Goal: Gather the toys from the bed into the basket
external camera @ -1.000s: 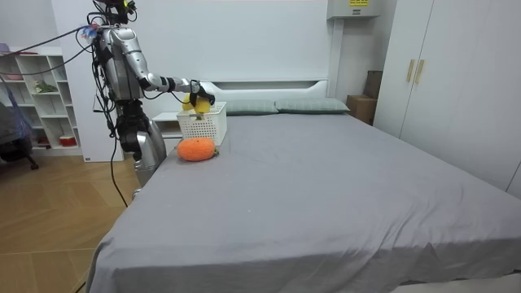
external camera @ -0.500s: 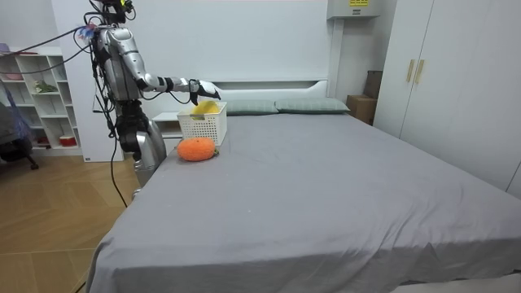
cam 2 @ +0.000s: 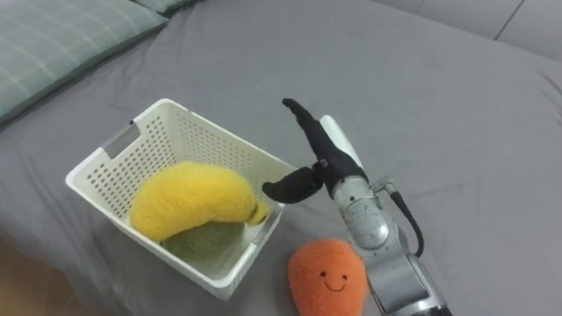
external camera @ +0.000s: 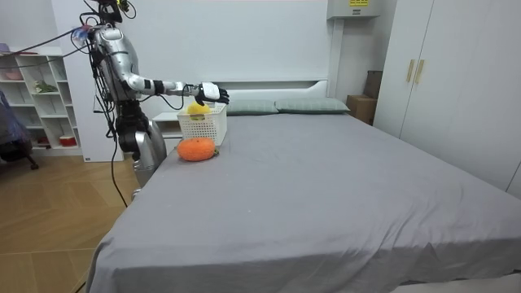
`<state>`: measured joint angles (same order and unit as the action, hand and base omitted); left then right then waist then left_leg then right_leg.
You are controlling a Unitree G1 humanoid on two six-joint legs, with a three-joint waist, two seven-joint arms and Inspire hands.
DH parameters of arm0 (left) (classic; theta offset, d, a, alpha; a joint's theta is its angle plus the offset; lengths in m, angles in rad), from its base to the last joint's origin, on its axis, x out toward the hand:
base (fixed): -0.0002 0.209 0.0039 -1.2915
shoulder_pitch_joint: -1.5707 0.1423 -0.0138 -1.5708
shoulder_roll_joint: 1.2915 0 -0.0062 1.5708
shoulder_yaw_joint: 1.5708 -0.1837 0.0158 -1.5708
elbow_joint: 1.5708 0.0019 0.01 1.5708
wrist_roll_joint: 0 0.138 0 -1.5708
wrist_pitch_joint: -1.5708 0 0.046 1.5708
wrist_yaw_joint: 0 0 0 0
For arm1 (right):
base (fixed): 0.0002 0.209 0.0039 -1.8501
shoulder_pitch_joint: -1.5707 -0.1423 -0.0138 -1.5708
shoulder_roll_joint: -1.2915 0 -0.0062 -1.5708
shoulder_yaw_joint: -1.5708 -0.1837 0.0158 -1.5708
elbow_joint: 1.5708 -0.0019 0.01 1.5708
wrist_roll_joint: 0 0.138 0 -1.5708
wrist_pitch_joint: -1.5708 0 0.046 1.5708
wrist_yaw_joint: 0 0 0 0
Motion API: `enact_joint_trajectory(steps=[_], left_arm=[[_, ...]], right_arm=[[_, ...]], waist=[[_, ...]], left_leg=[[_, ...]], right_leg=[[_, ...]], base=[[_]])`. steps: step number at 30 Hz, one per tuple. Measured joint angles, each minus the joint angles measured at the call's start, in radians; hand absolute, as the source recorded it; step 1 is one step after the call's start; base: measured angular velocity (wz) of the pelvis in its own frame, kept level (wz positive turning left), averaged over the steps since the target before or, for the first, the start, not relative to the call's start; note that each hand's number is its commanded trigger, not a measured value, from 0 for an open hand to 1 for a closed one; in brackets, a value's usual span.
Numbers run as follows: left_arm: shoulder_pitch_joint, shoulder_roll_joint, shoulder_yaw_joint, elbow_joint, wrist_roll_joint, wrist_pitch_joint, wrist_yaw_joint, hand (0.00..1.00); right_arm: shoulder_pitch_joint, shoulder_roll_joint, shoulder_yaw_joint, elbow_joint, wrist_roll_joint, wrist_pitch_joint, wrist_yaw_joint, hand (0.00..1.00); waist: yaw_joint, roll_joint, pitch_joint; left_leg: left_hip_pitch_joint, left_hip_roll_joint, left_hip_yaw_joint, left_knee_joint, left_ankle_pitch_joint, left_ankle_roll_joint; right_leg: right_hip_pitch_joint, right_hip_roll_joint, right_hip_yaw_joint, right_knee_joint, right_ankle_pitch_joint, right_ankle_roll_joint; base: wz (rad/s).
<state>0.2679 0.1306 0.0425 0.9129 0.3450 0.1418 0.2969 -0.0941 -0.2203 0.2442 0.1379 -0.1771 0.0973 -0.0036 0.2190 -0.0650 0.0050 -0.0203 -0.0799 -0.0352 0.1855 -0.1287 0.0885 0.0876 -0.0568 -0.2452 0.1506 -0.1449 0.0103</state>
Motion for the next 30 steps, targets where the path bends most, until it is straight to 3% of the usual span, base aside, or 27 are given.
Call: enact_joint_trajectory(steps=[9,12,14,21,30], left_arm=[[0.023,-0.003,0.035,-0.009,0.001,-0.018,0.026,0.00],[0.025,-0.001,0.043,-0.012,0.001,-0.021,0.030,0.00],[0.025,-0.004,0.046,-0.012,0.001,-0.024,0.041,0.00],[0.029,-0.005,0.035,0.003,-0.003,-0.037,0.058,0.00],[0.025,-0.008,0.027,0.011,-0.027,-0.038,0.066,0.00]], right_arm=[[0.067,-0.009,-0.094,0.046,0.095,-0.013,-0.081,0.00],[0.120,-0.009,-0.118,0.046,0.095,-0.022,-0.093,0.00],[0.153,-0.009,-0.122,0.046,0.098,-0.025,-0.093,0.00],[0.214,-0.009,-0.150,0.095,0.155,-0.025,-0.079,0.00],[0.213,-0.003,-0.149,0.200,0.173,-0.035,-0.058,0.00]], waist=[[-0.086,0.000,-0.0026],[-0.090,-0.007,-0.0098],[-0.096,-0.008,-0.0102],[-0.134,0.003,-0.0042],[-0.140,0.011,-0.0025]], left_leg=[[0.012,0.009,0.035,-0.002,-0.006,-0.001],[0.017,0.015,0.050,-0.003,-0.010,-0.001],[0.025,0.016,0.054,-0.003,-0.012,-0.001],[0.032,0.016,0.060,-0.002,-0.026,-0.003],[0.033,0.017,0.063,-0.003,-0.026,0.000]], right_leg=[[-0.001,0.005,0.028,0.002,0.000,0.000],[-0.001,0.007,0.036,0.002,0.000,0.000],[0.002,0.008,0.044,0.002,0.000,-0.001],[0.009,0.009,0.057,0.003,0.001,0.000],[0.008,0.012,0.065,0.000,0.001,0.000]], base=[[-0.13],[-0.08],[-0.11],[-0.06],[-0.01]])
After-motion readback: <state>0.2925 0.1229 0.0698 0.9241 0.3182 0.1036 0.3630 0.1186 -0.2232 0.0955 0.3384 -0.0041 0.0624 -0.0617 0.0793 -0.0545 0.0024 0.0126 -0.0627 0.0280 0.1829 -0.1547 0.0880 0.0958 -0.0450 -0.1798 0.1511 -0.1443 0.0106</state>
